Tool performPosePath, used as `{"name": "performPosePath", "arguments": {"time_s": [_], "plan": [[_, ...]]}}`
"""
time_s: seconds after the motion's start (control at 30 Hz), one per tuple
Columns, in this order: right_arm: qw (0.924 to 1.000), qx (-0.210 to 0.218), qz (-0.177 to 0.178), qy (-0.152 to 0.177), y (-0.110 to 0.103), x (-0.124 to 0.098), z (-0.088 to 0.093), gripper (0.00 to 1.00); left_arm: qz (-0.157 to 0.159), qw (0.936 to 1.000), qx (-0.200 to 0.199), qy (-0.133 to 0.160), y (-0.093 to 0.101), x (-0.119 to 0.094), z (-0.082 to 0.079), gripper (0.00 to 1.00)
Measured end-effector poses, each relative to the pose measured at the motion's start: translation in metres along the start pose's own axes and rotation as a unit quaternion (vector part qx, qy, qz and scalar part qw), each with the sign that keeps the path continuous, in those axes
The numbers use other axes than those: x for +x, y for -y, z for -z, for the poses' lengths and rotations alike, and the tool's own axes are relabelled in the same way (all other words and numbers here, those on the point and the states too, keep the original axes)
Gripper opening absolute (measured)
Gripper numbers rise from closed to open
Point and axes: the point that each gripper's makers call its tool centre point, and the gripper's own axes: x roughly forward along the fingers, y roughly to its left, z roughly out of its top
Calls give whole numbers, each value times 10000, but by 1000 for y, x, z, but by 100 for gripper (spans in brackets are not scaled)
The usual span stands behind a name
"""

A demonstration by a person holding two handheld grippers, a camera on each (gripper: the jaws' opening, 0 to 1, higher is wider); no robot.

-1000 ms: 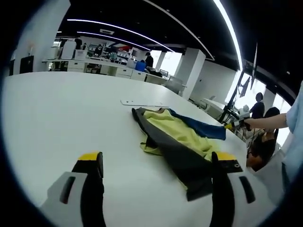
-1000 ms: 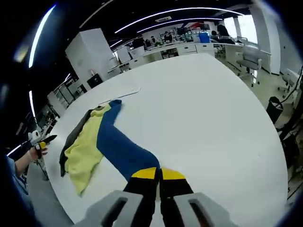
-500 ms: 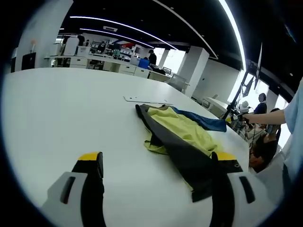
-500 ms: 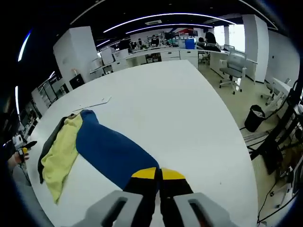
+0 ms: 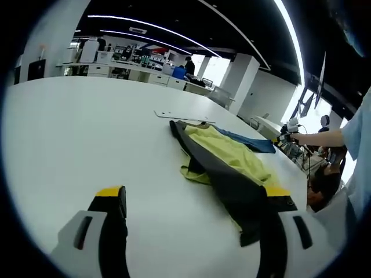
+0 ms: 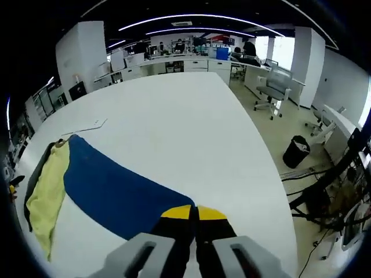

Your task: Fold the garment on the visible template until the final outline fits inside the template.

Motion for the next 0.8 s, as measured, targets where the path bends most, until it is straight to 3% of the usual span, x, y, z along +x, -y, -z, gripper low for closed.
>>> {"name": "performPosePath", "arguments": {"time_s": [0.3, 0.67, 0.8], "plan": [[9999, -48, 156, -54, 5, 18, -5, 0, -23, 9999, -98, -64, 0, 2, 9, 92], [9999, -39, 98, -132, 5, 18, 1, 0, -102, 9998, -72, -175, 0, -2, 18, 92], [9999, -80, -85, 47, -3, 12, -3, 17, -110, 9998, -130, -134, 1, -2, 18, 92]]}}
